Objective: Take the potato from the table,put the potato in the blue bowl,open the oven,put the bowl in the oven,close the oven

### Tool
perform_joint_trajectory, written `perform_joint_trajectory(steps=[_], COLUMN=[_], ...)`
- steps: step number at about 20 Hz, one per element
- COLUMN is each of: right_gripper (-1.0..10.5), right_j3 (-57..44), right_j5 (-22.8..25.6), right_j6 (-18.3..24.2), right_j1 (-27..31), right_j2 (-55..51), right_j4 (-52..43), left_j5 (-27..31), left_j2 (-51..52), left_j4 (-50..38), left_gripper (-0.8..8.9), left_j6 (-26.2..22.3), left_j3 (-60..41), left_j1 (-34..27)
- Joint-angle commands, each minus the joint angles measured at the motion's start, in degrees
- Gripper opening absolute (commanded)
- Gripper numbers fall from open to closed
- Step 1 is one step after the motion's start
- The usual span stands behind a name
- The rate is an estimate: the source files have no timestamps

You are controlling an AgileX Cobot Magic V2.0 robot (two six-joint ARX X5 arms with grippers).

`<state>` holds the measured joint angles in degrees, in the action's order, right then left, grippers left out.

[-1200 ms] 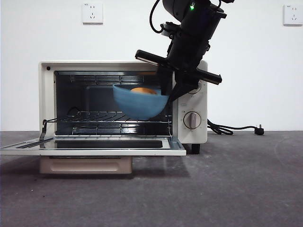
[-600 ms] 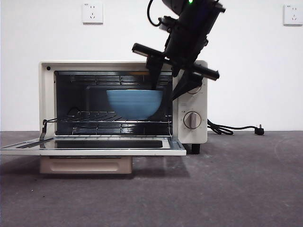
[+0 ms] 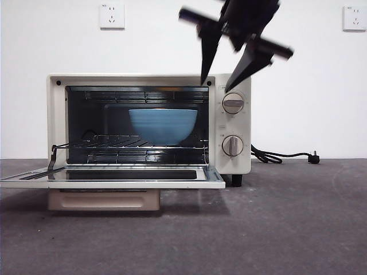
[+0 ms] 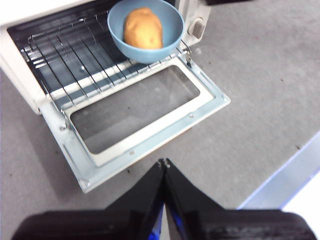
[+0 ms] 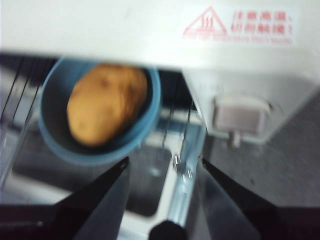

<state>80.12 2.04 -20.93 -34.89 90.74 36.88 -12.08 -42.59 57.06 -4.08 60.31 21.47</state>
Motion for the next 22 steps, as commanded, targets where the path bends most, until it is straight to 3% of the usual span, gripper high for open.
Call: perform_joint_trajectory(steps=[1, 5, 8, 13, 19, 22], right_gripper=[2.2, 2.2, 2.2, 2.2, 2.2, 2.2], right_j3=[-0.07, -0.07, -0.07, -0.07, -0.07, -0.07], right_j5=[-1.77, -2.12, -2.10, -2.12, -2.08, -2.05], right_j6=[7.02, 11.65, 13.77, 15.52, 16.13, 16.11], right_j1=[-0.15, -0.15, -0.13, -0.13, -0.09, -0.09], right_j2=[-3.50, -9.62, -14.84, -23.76, -35.60, -38.91], right_j4=[5.11, 12.17, 15.52, 18.29, 23.63, 24.06], left_j5=[0.22, -0.44, -4.28, -12.79, -17.09, -18.01], left_j2=[-1.57, -4.02, -5.75, -9.14, -18.16, -25.03], left_j4=[-2.71, -7.45, -11.39, -19.08, -31.21, -33.97], left_gripper=[-0.08, -0.08, -0.08, -0.08, -0.09, -0.09], left_j6=[-0.11, 1.38, 2.40, 3.32, 2.19, 0.61], left_j3=[-0.68, -3.50, -6.86, -12.81, -20.68, -20.98], left_j1=[-1.14, -4.17, -7.89, -16.06, -26.80, -29.09])
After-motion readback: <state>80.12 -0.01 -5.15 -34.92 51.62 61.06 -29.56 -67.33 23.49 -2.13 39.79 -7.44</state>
